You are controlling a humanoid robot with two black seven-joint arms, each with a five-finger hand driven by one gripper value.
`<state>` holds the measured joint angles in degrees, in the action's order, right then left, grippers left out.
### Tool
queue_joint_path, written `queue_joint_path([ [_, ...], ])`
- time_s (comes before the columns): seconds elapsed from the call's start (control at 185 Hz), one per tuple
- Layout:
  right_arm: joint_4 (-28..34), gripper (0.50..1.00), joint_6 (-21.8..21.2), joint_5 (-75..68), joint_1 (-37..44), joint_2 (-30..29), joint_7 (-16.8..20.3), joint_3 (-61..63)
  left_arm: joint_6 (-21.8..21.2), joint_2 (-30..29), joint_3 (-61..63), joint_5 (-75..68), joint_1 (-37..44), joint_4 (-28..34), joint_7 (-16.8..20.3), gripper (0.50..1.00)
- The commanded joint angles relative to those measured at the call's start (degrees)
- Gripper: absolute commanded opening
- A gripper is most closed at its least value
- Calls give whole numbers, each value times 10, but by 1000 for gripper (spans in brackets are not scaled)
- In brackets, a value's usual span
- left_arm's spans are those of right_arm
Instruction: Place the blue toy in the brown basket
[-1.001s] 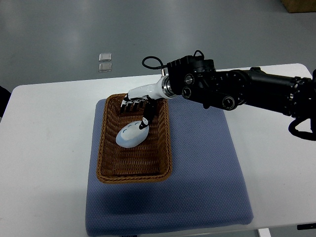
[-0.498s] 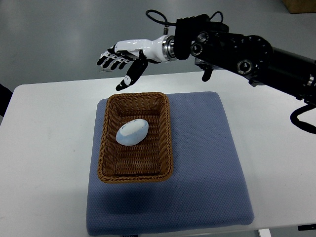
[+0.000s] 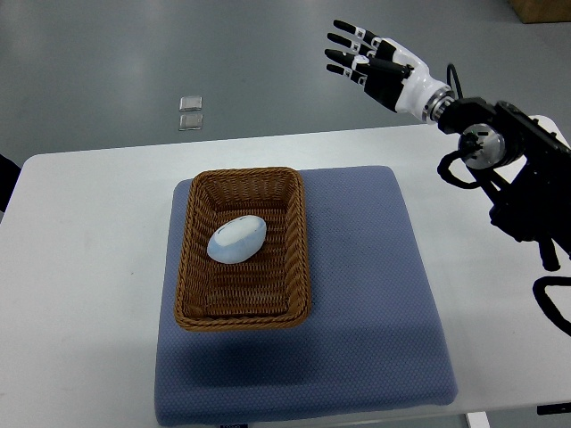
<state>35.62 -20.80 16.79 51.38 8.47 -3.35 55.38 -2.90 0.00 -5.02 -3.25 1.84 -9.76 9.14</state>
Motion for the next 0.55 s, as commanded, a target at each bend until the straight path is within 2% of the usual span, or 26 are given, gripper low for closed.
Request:
queue_joint_path([
  [0.0, -9, 905, 1, -35, -39, -3, -18, 31, 0, 0, 0, 0, 0, 0, 0, 1000],
  [0.151, -41, 905, 0, -69, -65, -9, -46, 31, 0, 0, 0, 0, 0, 0, 0, 1000],
  [0.541, -47, 907, 0, -93, -85, -30, -46, 32, 0, 0, -1, 0, 0, 0, 0, 1000],
])
